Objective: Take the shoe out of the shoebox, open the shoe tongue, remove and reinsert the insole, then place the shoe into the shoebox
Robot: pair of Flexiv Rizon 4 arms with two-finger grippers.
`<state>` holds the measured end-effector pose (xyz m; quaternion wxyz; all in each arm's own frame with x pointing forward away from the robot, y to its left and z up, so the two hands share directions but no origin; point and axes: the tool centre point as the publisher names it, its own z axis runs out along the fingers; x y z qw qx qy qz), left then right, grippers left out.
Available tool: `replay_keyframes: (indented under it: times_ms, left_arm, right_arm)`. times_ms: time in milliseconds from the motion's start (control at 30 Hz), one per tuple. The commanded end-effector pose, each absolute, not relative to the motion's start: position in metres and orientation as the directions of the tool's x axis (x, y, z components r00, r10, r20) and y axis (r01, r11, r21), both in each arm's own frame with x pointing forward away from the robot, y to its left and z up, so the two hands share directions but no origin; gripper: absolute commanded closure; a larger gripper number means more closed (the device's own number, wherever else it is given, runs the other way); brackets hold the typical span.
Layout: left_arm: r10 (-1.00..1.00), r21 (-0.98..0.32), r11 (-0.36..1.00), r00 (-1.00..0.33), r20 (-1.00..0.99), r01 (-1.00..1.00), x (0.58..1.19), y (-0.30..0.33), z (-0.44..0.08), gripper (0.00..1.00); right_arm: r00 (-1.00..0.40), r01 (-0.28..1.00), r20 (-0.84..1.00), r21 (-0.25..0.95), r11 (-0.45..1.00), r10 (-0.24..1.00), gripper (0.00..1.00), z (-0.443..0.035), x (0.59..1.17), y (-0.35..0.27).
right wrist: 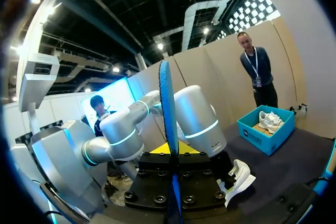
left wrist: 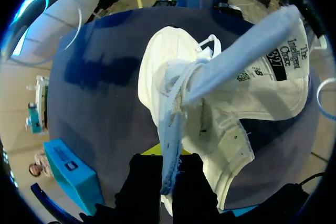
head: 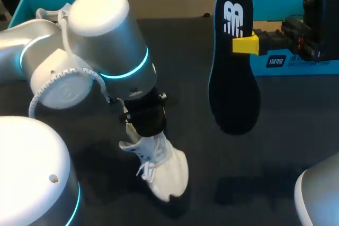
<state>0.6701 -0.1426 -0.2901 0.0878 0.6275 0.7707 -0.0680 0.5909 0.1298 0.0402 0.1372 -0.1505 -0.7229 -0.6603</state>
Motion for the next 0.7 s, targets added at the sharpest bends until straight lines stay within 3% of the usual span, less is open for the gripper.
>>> replay_keyframes:
  times_ms: [33, 700]
  left_arm:
    - [0.978, 0.024, 0.071, -0.065, -0.196, 0.997, 0.667, -0.156, -0.297, 1.00]
    - [0.990, -0.026, -0.033, 0.029, -0.137, 0.999, 0.659, -0.175, -0.326, 1.00]
  right_arm:
    - [-0.916, 0.401, 0.399, 0.912, 0.090, 0.032, 1.00, 0.042, 0.596, 0.133]
    - [-0.916, 0.401, 0.399, 0.912, 0.090, 0.032, 1.00, 0.042, 0.596, 0.133]
